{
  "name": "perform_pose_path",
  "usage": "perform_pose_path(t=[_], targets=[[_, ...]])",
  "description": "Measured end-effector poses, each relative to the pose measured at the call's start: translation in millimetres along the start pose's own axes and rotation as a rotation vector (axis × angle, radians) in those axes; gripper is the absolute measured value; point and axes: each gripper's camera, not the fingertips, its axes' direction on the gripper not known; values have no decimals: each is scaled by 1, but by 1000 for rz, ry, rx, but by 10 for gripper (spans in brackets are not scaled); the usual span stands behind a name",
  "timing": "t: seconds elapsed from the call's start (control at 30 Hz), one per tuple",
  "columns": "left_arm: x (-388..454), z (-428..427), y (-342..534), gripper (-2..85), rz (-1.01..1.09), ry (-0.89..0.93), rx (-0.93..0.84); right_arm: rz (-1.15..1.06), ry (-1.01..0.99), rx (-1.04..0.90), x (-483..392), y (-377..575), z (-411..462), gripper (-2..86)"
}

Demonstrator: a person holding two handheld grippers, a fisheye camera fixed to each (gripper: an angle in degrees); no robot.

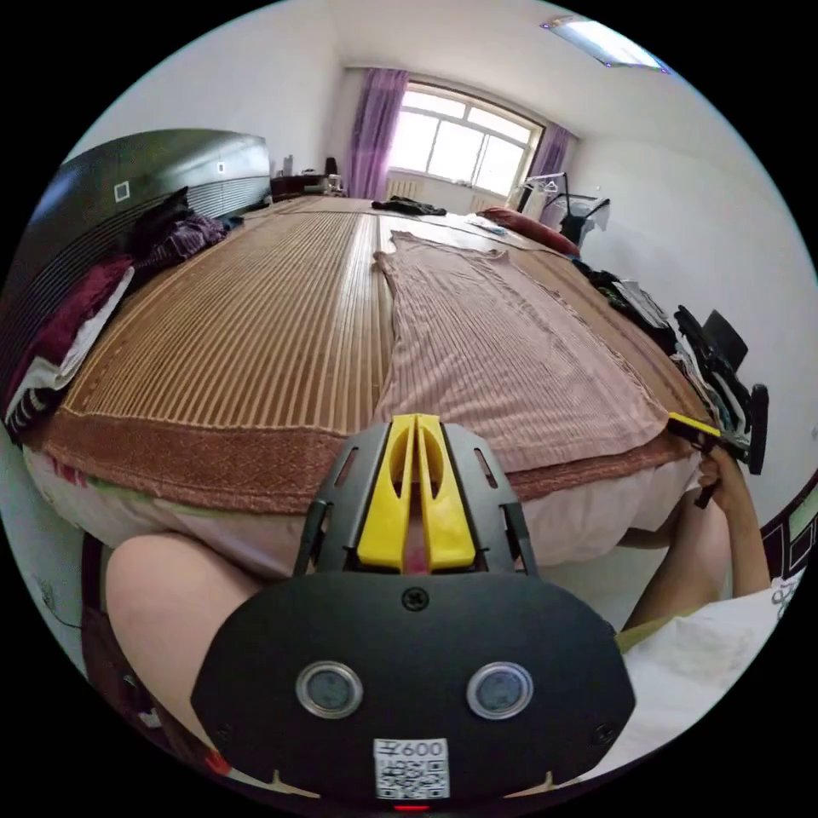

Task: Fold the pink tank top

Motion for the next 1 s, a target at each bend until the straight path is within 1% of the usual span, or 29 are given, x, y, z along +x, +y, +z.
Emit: perform_pose_path(t=[0.07, 0.13, 0.2, 0.3, 0.33, 0.37, 0.4, 0.43, 0.47, 0.53, 0.6, 0.63, 0.67, 0.77, 0.83, 0.9, 0.93, 1.0], targets=[[-6, -7, 3, 2, 33, -112, -20, 70, 19, 20, 20, 11, -16, -8], [-9, -11, 3, 2, 51, -115, -27, 84, -29, 33, 35, 20, -31, -6], [-12, -14, 5, 2, 62, -115, -28, 31, -22, 28, 37, 28, -42, -2], [-17, -21, 11, 2, 45, -105, -14, -190, 88, 64, 10, 40, -67, 11], [-19, -24, 15, 2, 34, -98, -1, -315, 140, 86, -8, 46, -75, 16], [-21, -28, 18, 2, 24, -93, 10, -434, 181, 87, -28, 51, -79, 21], [-21, -29, 20, 2, 20, -92, 14, -497, 189, 75, -37, 52, -79, 22], [-21, -32, 22, 2, 22, -96, 16, -600, 200, 37, -52, 54, -77, 24], [-21, -35, 23, 2, 28, -101, 13, -664, 217, -7, -62, 54, -72, 23], [-22, -39, 26, 2, 32, -101, 11, -681, 247, -45, -62, 50, -65, 17], [-23, -43, 30, 2, 32, -92, 14, -638, 223, -68, -52, 42, -63, 6], [-25, -47, 33, 2, 29, -80, 15, -569, 188, -107, -39, 36, -63, 0], [-27, -50, 35, 1, 26, -67, 11, -447, 95, -113, -19, 28, -70, -4], [-26, -58, 40, 1, 33, -65, 4, -170, -103, -161, 34, 12, -87, -8], [-23, -63, 43, 1, 30, -74, -3, -120, -115, -139, 45, 15, -100, -8], [-28, -72, 42, 2, -37, -36, -48, -6, -102, -141, 54, 16, -112, -8], [-31, -83, 42, 2, -71, 9, -58, 99, -75, -147, 60, 16, -121, -9], [-33, -108, 46, 2, -98, 51, 38, 185, -87, -68, 61, 20, -145, -9]])
